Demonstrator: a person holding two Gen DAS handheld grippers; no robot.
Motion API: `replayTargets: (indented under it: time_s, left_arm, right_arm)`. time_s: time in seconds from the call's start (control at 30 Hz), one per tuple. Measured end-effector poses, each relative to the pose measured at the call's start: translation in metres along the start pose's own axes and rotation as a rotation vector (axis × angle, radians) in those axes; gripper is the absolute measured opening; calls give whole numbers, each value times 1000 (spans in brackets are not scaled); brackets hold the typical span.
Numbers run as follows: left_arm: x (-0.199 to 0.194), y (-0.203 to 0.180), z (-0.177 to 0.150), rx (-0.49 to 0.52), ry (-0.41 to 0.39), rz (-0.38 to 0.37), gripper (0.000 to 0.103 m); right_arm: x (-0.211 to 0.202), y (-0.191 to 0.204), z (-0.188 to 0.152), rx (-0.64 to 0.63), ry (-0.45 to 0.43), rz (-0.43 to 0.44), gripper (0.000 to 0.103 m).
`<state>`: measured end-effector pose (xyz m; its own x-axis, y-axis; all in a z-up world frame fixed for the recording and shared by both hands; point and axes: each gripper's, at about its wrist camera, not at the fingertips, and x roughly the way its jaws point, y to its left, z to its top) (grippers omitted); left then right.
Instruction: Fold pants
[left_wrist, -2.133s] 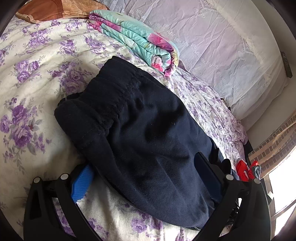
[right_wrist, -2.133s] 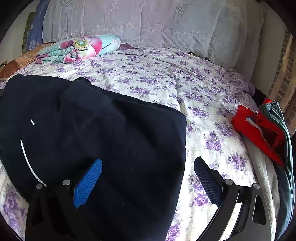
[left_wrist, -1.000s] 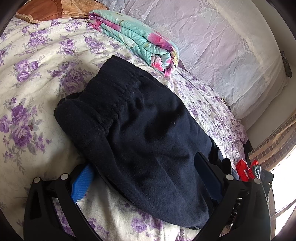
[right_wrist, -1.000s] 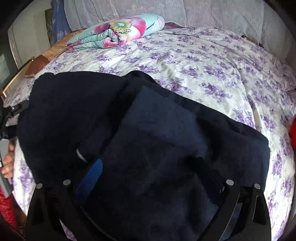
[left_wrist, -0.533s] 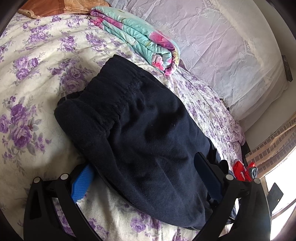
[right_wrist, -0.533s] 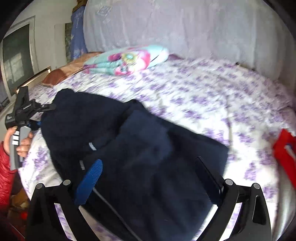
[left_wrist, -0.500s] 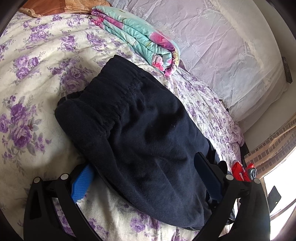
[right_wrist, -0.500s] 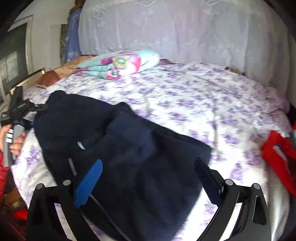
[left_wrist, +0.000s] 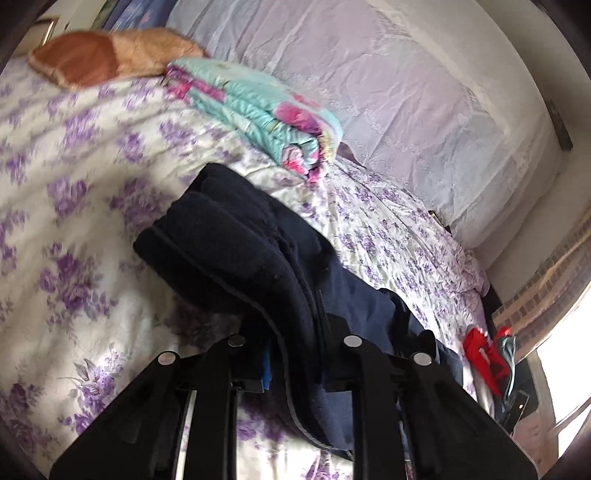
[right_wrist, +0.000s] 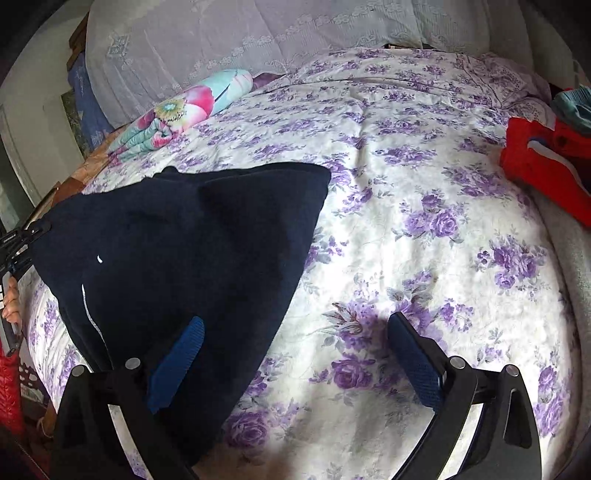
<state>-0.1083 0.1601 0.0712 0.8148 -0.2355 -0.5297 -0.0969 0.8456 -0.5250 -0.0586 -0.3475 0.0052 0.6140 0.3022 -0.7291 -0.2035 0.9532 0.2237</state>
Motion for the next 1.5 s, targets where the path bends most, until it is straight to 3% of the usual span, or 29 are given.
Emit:
replayTargets:
  time_s: [0.17, 0.3, 0.4, 0.47, 0.53, 0.57, 0.63, 0.73, 0.77, 0.83, 0.93, 0.97, 1.03, 1.1, 1.2, 1.27, 1.33, 1.37, 1.43, 1.5]
  left_arm:
    - [-20, -105, -1, 264, -80, -21, 16]
    - [-9, -200, -29, 529, -82, -65, 16]
    - [20, -268, -85, 745, 8, -134, 16]
    - [52, -302, -142, 915, 144, -150, 25]
    - [85, -314, -194, 1049, 242, -98, 38]
    - [94, -312, -208, 1069, 259, -65, 40]
    - [95, -299, -215, 1022, 252, -71, 52]
    - [76, -275, -185, 893, 211, -102, 78]
    - [68, -268, -172, 853, 169, -92, 83]
    - [56, -253, -148, 791, 78, -25, 84]
    - [63, -226, -122, 703, 56, 80, 84]
    - [65, -218, -115, 657, 61, 88, 83]
    - [66, -211, -113, 609, 85, 30, 83]
    - [71, -218, -127, 692, 91, 47, 84]
    - [106, -213, -162, 894, 139, 237, 87]
    - [117, -186, -156, 768, 178, 179, 99]
    - [116, -162, -129, 540, 260, 88, 97]
    - [112, -154, -123, 479, 255, 65, 95]
    - [95, -150, -113, 441, 196, 16, 92]
    - [81, -157, -106, 466, 131, 6, 92]
  right_arm:
    - [-33, -52, -7, 239, -208, 111, 99]
    - [-35, -89, -15, 440, -243, 215, 99]
    - [-36, -88, -15, 433, -257, 215, 99]
    - [-35, -83, -15, 416, -249, 196, 99]
    - [-36, -84, -17, 423, -252, 208, 99]
    - [-37, -86, -17, 442, -255, 188, 99]
    - [-40, -93, -20, 465, -275, 230, 99]
    - [-41, -95, -20, 469, -284, 244, 99]
    - [-40, -93, -19, 460, -277, 234, 99]
    - [-40, -90, -18, 442, -269, 218, 99]
    - [-39, -90, -18, 440, -270, 218, 99]
    - [-39, -90, -18, 441, -270, 217, 99]
    - [-39, -88, -18, 433, -267, 206, 99]
    - [-39, -84, -17, 416, -264, 188, 99]
    - [-37, -78, -16, 392, -251, 170, 99]
    - [-32, -75, -14, 374, -218, 151, 99]
    - [-30, -74, -13, 366, -204, 130, 99]
    - [-31, -73, -12, 365, -200, 125, 99]
    - [-40, -68, -9, 351, -217, 74, 99]
    - [-63, -45, 1, 257, -296, 0, 99]
